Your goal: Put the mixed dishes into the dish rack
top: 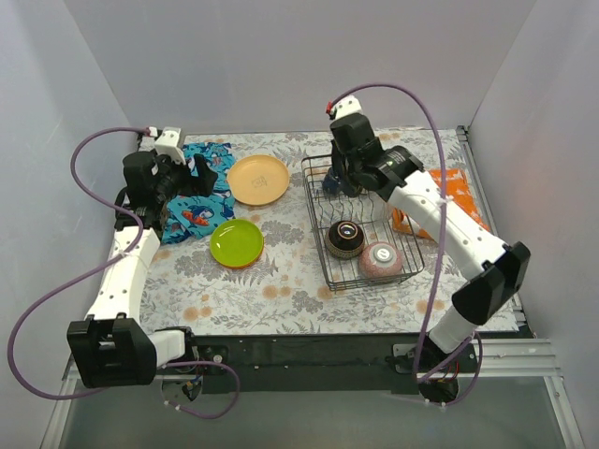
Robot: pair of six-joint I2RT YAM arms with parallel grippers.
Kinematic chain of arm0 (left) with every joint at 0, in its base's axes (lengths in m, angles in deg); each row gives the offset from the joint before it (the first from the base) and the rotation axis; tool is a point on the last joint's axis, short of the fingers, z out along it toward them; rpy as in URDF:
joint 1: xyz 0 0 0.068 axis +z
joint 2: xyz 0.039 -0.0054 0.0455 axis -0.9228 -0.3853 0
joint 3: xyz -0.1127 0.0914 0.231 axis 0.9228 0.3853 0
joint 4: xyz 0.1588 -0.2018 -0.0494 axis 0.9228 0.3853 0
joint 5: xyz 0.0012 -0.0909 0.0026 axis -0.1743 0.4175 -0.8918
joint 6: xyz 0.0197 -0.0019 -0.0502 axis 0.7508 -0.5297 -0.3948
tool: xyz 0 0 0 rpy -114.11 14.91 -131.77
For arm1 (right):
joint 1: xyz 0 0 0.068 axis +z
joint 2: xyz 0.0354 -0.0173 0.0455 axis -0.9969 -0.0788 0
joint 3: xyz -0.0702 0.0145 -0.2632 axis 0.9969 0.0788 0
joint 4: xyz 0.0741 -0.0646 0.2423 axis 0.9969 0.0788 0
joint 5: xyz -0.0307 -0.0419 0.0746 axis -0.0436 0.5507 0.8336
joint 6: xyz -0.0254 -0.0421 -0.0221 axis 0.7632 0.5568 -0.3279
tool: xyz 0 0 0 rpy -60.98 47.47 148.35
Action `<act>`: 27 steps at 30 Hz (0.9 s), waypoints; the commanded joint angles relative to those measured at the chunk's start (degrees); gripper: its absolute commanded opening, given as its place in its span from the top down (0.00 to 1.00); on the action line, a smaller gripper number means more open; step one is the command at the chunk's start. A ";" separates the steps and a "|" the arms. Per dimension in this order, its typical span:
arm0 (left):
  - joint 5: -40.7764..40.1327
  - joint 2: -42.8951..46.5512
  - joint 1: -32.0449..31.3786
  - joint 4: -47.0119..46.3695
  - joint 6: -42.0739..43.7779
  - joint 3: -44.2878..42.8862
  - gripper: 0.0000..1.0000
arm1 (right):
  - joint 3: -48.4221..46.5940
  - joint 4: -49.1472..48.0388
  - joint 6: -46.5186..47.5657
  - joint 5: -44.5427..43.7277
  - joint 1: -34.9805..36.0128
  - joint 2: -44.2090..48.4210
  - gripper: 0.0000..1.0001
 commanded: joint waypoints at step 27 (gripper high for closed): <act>0.07 4.04 2.99 3.41 -0.10 11.07 0.24 | -1.93 11.77 -7.08 -21.56 -2.93 -15.39 0.99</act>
